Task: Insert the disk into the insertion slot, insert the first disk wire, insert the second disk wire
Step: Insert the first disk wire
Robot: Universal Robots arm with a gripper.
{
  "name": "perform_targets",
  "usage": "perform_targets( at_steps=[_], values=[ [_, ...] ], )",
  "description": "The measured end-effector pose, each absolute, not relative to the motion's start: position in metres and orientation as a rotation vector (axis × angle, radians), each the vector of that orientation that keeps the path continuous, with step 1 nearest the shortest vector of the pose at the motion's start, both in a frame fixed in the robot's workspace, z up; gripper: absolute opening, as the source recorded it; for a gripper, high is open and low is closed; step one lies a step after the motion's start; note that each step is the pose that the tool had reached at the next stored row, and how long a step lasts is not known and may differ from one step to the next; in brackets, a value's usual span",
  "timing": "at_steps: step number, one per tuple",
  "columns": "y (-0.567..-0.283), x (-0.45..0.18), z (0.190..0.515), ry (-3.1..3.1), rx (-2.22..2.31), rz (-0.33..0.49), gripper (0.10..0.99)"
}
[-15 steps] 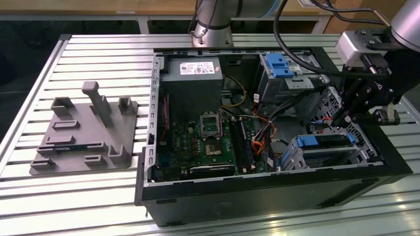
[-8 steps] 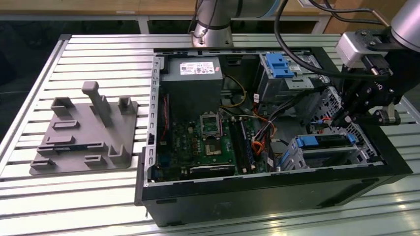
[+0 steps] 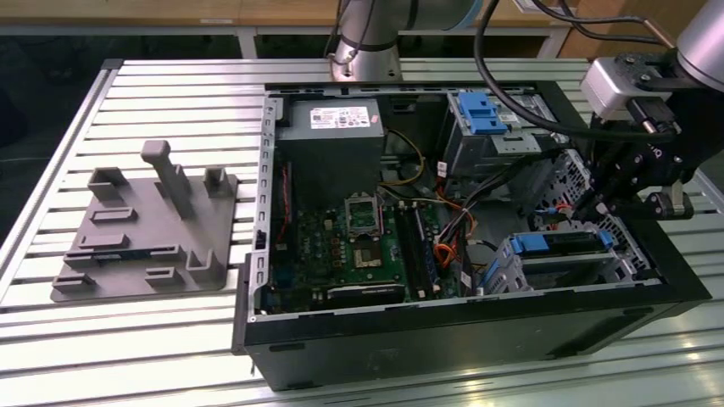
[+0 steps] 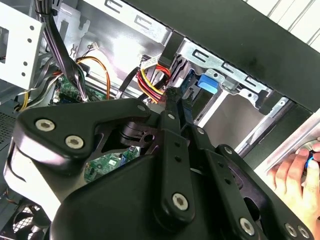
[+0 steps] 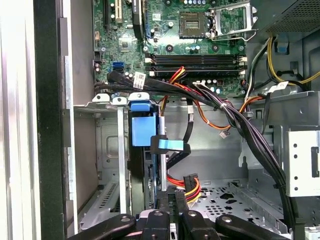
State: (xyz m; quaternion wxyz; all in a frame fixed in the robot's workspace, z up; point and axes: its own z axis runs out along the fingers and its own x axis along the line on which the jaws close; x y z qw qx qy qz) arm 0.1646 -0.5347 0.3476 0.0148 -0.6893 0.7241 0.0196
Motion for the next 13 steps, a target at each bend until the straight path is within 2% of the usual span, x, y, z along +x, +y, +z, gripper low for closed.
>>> perform_targets(
  at_steps=[13],
  values=[
    [-0.5383,0.1646,0.3466,2.254,-2.145,0.061,0.165]
  ],
)
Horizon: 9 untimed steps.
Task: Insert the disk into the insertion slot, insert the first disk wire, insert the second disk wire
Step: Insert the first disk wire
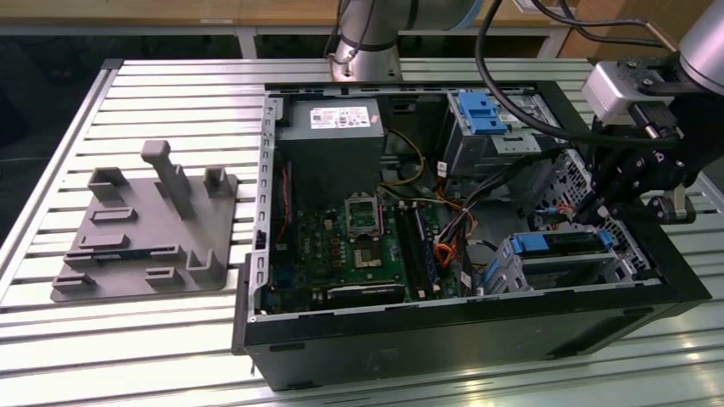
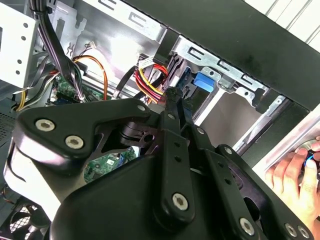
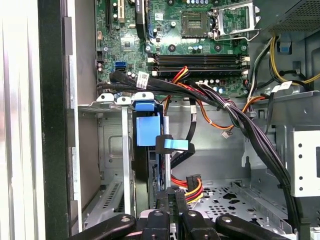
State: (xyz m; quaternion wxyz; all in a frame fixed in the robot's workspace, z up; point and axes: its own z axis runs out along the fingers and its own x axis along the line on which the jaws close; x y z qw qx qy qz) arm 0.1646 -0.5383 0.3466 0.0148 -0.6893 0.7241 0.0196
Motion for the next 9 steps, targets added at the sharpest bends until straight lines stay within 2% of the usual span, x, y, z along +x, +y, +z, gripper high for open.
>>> perform_targets(
  at_steps=[9],
  values=[
    [-0.5405,0.1646,0.3459,2.251,-2.148,0.061,0.165]
  ],
)
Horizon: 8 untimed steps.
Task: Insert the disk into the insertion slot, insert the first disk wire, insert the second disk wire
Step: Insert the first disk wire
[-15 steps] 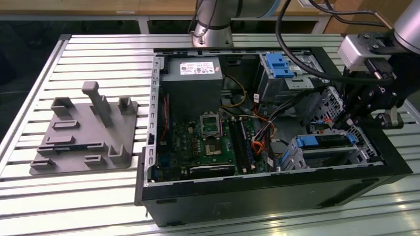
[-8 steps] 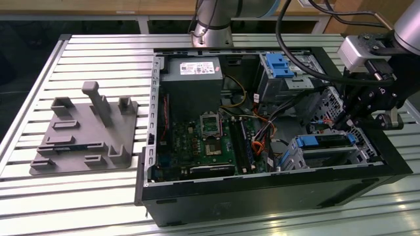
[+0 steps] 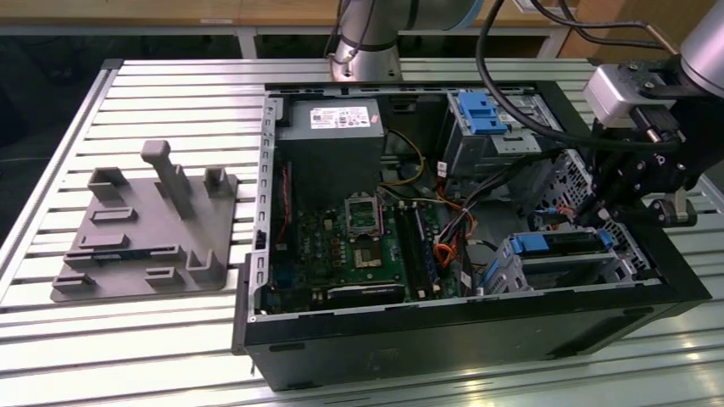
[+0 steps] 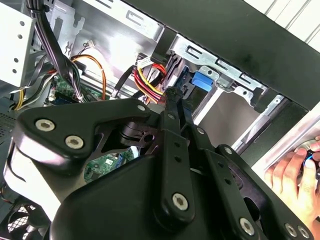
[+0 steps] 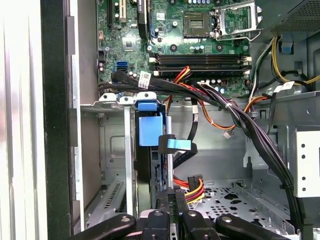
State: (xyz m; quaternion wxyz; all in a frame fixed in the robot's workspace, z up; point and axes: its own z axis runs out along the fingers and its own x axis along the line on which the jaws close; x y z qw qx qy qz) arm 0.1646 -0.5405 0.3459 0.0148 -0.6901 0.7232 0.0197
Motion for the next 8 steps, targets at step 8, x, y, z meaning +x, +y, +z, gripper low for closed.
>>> perform_targets(
  at_steps=[8],
  values=[
    [-0.5425,0.1646,0.3451,2.249,-2.15,0.061,0.165]
  ],
)
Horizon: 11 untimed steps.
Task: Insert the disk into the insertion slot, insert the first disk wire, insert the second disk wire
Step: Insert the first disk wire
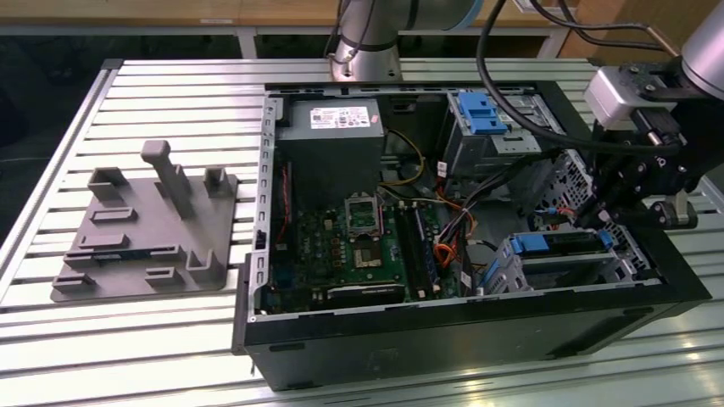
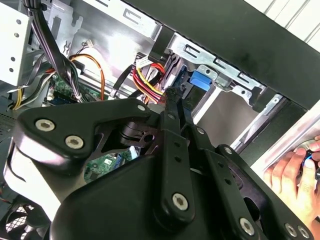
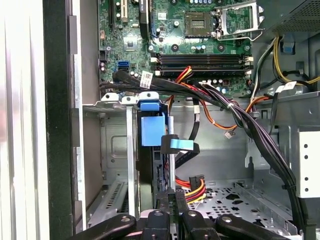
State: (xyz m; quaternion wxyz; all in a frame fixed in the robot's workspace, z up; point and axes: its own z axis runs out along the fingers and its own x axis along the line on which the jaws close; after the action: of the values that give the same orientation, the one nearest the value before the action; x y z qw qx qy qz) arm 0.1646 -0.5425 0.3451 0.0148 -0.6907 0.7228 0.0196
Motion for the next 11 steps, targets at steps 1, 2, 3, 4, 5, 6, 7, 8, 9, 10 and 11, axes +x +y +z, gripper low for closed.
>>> perform_targets(
  at_steps=[1,2,3,4,5,6,7,8,9,10,11],
  values=[
    [-0.5427,0.1646,0.345,2.249,-2.15,0.061,0.165],
    [-0.5429,0.1646,0.3449,2.249,-2.15,0.061,0.165],
    [-0.5431,0.1646,0.3447,2.249,-2.15,0.061,0.165],
    [-0.5432,0.1645,0.3446,2.249,-2.15,0.061,0.165],
    [-0.5433,0.1645,0.3444,2.249,-2.15,0.061,0.165],
    [-0.5435,0.1645,0.3442,2.249,-2.15,0.061,0.165],
    [-0.5436,0.1645,0.3441,2.249,-2.151,0.061,0.165],
    [-0.5436,0.1644,0.3439,2.249,-2.151,0.061,0.165],
    [-0.5437,0.1644,0.3436,2.248,-2.151,0.061,0.165],
    [-0.5438,0.1644,0.3434,2.248,-2.151,0.061,0.165],
    [-0.5439,0.1644,0.3431,2.248,-2.151,0.061,0.165]
  ],
)
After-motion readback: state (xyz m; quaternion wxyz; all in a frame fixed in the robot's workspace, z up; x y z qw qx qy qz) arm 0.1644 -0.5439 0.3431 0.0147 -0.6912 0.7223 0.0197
